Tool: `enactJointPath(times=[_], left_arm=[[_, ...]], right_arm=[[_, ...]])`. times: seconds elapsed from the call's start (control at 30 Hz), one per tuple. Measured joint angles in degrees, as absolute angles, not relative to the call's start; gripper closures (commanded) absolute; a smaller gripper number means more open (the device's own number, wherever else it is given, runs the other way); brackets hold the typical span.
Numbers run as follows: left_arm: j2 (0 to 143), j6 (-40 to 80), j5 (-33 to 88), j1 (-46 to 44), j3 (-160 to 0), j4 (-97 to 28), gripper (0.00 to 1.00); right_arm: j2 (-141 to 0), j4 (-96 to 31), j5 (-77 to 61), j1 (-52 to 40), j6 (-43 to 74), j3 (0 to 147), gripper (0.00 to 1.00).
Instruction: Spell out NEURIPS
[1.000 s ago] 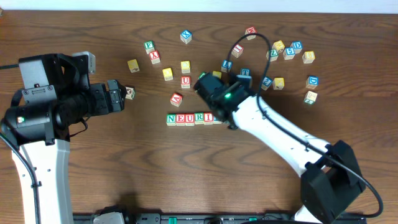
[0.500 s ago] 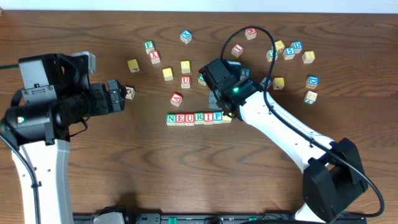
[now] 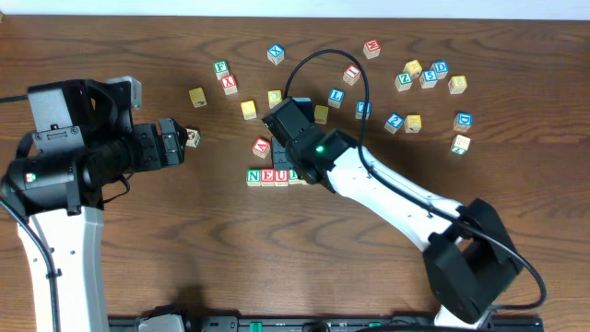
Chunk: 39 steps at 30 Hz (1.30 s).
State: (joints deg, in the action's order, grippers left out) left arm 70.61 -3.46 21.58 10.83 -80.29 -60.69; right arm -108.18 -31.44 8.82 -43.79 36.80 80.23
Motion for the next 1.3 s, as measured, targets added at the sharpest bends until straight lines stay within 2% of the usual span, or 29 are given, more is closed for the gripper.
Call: enactJointPath(times=[0.6,1.3], left_arm=[[70.61,-3.46,21.58,10.83,-80.29,-60.69,0.05],[70.61,-3.46,21.58,10.83,-80.29,-60.69,0.05]], right_arm=[[-114.89,-29.82,9.93,-43.79,36.82,80.16,0.99],[-115.07,-32.49,10.33,-43.68,38.11,80.14,0.99]])
